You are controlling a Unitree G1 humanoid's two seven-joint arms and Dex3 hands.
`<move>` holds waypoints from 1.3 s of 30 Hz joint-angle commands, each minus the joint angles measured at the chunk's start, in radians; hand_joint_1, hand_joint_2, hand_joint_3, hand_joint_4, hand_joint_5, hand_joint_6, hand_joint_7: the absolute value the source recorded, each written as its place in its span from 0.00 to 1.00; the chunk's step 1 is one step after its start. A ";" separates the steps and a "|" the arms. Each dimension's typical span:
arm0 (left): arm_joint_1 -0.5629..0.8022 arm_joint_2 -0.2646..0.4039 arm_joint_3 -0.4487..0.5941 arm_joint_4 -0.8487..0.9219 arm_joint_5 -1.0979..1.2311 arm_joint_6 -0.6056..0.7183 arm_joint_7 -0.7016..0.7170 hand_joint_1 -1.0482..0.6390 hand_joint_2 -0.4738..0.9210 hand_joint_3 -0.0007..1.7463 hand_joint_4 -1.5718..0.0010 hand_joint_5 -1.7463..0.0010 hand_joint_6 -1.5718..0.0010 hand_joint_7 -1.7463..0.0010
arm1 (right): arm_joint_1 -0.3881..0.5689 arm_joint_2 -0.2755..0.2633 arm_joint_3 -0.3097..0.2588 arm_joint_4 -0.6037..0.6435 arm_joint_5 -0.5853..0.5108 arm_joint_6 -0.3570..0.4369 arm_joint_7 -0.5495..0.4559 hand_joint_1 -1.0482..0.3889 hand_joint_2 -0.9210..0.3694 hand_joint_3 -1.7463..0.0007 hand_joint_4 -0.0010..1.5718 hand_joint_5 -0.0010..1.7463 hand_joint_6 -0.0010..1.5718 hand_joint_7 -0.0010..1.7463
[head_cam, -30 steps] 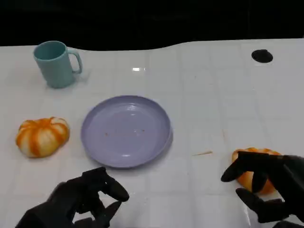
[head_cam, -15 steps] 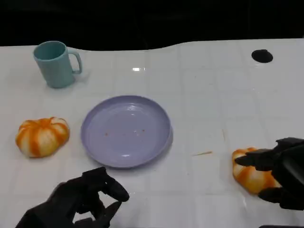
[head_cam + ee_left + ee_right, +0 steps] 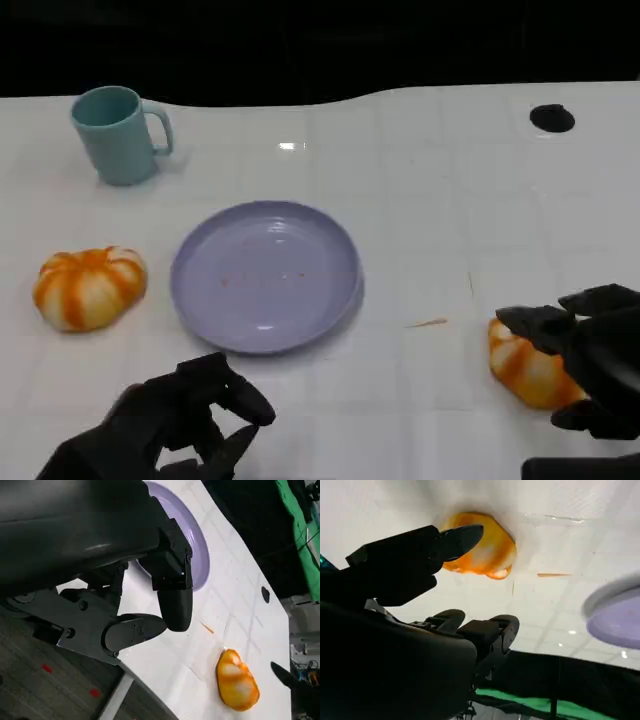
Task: Grasp the bread from the table and place it into the plate.
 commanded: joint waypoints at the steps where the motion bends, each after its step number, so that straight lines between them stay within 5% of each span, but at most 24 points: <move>1: 0.000 0.009 0.005 -0.006 -0.002 0.011 -0.005 0.47 0.91 0.38 0.60 0.00 0.59 0.28 | -0.039 -0.014 0.023 0.089 -0.010 0.012 -0.008 0.38 0.05 0.99 0.15 0.15 0.24 0.01; 15: 0.008 0.011 -0.001 -0.015 0.011 0.003 0.001 0.46 0.91 0.37 0.59 0.00 0.59 0.29 | -0.208 0.014 0.102 0.409 0.081 0.031 -0.065 0.40 0.00 0.98 0.20 0.10 0.30 0.01; 24: 0.013 0.013 -0.003 -0.022 0.016 0.002 0.002 0.45 0.92 0.36 0.60 0.00 0.59 0.29 | -0.312 0.063 0.137 0.590 0.168 0.056 -0.098 0.41 0.00 0.87 0.23 0.09 0.33 0.01; 28: 0.017 0.008 -0.004 -0.035 0.015 0.016 0.003 0.45 0.92 0.36 0.60 0.00 0.59 0.29 | -0.332 0.092 0.128 0.659 0.209 0.042 -0.198 0.43 0.00 0.87 0.29 0.10 0.40 0.04; 31: 0.018 0.005 -0.004 -0.042 0.016 0.024 0.003 0.45 0.92 0.36 0.60 0.00 0.58 0.29 | -0.327 0.125 0.092 0.715 0.268 -0.039 -0.377 0.53 0.00 0.94 0.50 0.15 0.58 0.06; 32: 0.018 0.004 -0.004 -0.044 0.016 0.024 0.003 0.46 0.92 0.36 0.60 0.00 0.58 0.29 | -0.324 0.132 0.080 0.732 0.286 -0.083 -0.446 0.61 0.02 0.93 0.54 0.50 0.70 0.11; 34: 0.017 0.004 -0.005 -0.047 0.019 0.026 0.004 0.46 0.92 0.36 0.60 0.00 0.58 0.29 | -0.325 0.132 0.069 0.769 0.317 -0.181 -0.557 0.68 0.23 0.60 0.56 0.83 0.75 0.26; 36: 0.016 0.004 -0.005 -0.046 0.022 0.024 0.004 0.46 0.92 0.36 0.60 0.00 0.58 0.29 | -0.333 0.125 0.072 0.788 0.326 -0.229 -0.604 0.69 0.37 0.37 0.58 0.97 0.64 0.59; 39: 0.014 0.005 -0.006 -0.042 0.022 0.018 0.002 0.46 0.92 0.36 0.59 0.00 0.59 0.29 | -0.342 0.119 0.078 0.796 0.321 -0.267 -0.648 0.67 0.43 0.30 0.60 1.00 0.57 0.77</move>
